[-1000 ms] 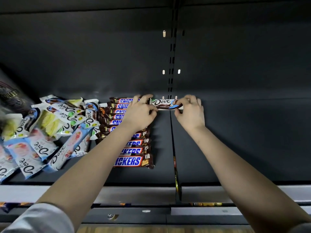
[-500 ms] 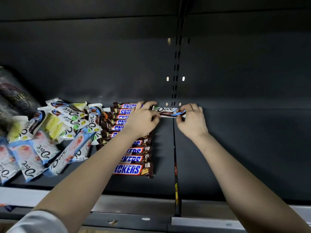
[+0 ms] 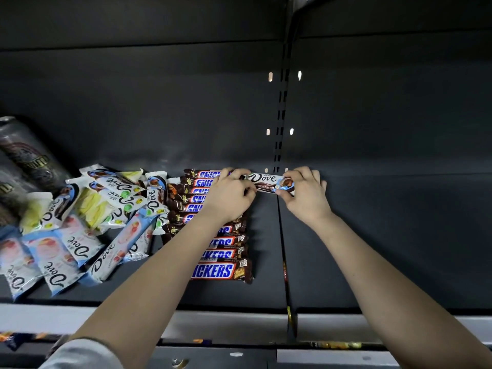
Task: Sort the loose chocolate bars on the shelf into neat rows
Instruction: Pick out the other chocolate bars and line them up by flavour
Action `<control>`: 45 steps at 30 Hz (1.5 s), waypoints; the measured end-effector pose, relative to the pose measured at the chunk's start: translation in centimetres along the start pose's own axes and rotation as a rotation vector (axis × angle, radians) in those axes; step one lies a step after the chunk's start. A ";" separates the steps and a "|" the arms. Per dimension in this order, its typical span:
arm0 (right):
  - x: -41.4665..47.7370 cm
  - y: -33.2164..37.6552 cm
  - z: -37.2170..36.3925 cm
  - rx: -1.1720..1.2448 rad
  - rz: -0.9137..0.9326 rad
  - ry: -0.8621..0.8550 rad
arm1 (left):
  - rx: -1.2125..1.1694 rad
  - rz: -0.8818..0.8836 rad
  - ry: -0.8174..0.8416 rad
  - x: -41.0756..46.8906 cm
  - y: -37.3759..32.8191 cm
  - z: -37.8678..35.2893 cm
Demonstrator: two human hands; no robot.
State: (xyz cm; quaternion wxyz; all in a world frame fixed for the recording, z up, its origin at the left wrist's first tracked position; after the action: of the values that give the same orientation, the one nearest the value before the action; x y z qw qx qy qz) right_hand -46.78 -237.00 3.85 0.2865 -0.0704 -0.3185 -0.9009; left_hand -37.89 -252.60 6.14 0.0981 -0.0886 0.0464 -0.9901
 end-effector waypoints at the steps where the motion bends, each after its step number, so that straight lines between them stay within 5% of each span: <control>1: 0.0 0.1 0.0 -0.013 0.013 -0.018 | -0.004 -0.003 -0.006 0.0 0.0 0.0; 7: 0.3 0.0 0.1 -0.089 0.004 -0.103 | 0.006 -0.012 -0.027 0.1 0.1 -0.2; 20: 0.3 0.2 -0.2 0.179 0.002 -0.096 | 0.000 0.000 -0.031 0.2 0.2 -0.3; 28: 0.3 0.0 -0.1 0.008 0.024 -0.130 | -0.007 0.000 -0.037 0.2 0.2 -0.2; 45: 0.4 -0.3 -0.4 0.131 0.079 -0.140 | -0.031 0.006 -0.052 0.3 0.3 -0.4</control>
State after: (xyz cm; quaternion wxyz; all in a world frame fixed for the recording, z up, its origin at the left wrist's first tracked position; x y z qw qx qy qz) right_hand -47.26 -237.20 3.48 0.3028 -0.1267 -0.3930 -0.8589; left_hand -38.21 -252.97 5.76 0.1009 -0.1157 0.0594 -0.9864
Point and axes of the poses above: each hand's wrist, its own x-axis towards the middle knuckle, its own z-axis out of the back of the hand, y = z × x, the point moved 2 cm from there along x, towards the middle knuckle, and after that the axes turned 10 degrees about x, right-handed, at the moved point
